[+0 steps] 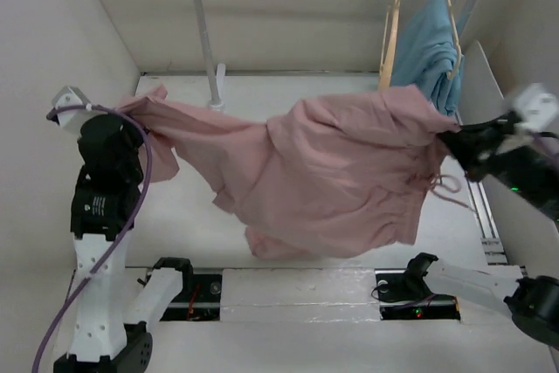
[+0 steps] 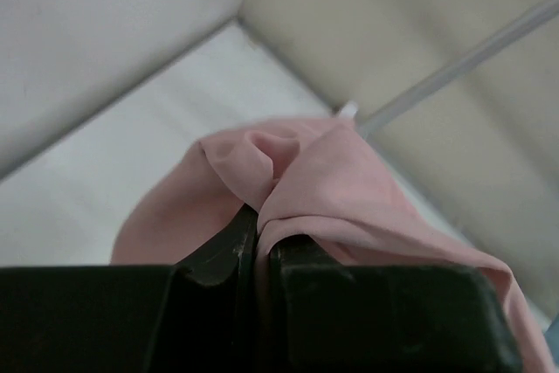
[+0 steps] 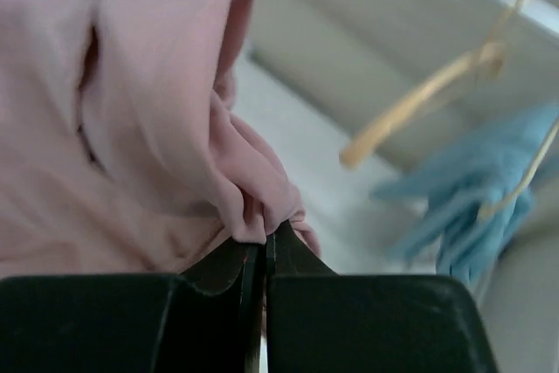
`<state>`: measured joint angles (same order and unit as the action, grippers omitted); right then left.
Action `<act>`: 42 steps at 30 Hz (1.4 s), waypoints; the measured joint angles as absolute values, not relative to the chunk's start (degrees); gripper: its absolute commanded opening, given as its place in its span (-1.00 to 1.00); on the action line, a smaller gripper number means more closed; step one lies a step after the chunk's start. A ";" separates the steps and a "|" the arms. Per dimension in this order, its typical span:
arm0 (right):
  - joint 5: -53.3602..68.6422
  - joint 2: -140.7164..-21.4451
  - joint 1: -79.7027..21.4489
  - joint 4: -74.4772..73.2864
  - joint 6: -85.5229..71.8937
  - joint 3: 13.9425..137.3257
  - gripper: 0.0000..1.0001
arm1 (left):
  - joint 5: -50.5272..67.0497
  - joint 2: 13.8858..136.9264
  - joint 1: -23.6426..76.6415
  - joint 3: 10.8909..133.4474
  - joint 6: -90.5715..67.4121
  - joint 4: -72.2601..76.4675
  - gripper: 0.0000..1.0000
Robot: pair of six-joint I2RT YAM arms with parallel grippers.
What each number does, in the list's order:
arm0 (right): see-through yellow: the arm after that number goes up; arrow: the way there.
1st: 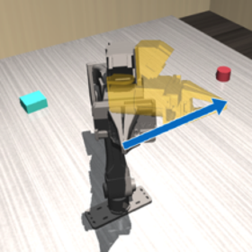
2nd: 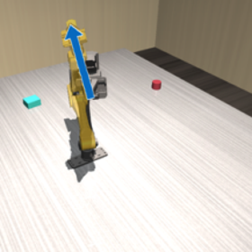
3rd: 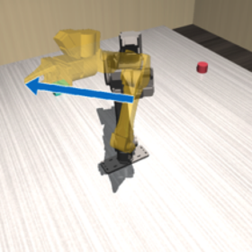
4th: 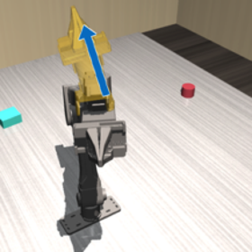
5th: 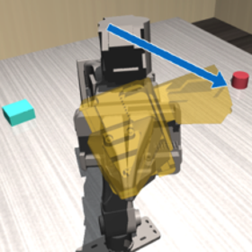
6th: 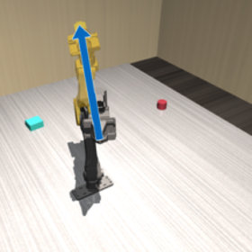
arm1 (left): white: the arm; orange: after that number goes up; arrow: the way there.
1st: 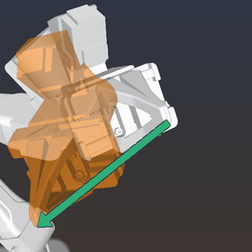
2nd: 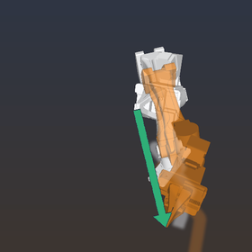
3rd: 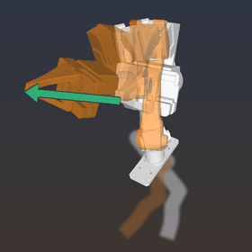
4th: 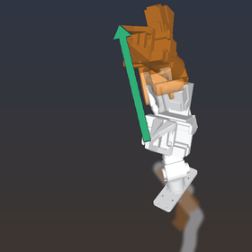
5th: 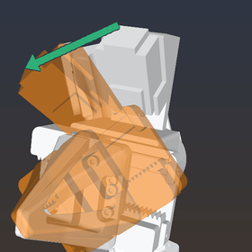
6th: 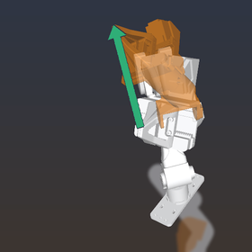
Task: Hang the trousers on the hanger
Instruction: Flatten out the trousers at the center of the board.
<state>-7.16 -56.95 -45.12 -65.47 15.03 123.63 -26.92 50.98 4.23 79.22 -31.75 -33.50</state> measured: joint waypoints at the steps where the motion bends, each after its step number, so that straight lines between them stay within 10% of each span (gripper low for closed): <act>1: -9.15 -54.68 -44.12 -65.60 14.92 116.60 -0.96 | -26.30 48.77 4.14 75.77 -31.86 -33.39 -1.00; 7: -12.08 -54.72 -28.67 -60.31 15.64 82.02 -1.00 | -14.81 44.88 4.84 53.89 -33.26 -37.80 -1.00; 12: 1.10 -62.33 -18.20 -54.19 14.98 74.98 -1.00 | -12.10 53.36 5.56 61.60 -31.68 -44.66 -1.00; 26: 23.11 -92.92 -52.34 -48.49 9.30 143.06 -0.99 | -20.64 65.69 5.13 109.01 -30.37 -43.11 -1.00; 33: 32.16 -61.39 -19.38 -43.31 7.60 105.38 -1.00 | -19.62 64.18 5.04 109.27 -30.79 -42.46 -1.00; 42: 14.00 -54.54 -4.64 -54.57 13.39 69.30 -1.00 | 1.65 56.40 5.04 67.75 -29.30 -40.82 -1.00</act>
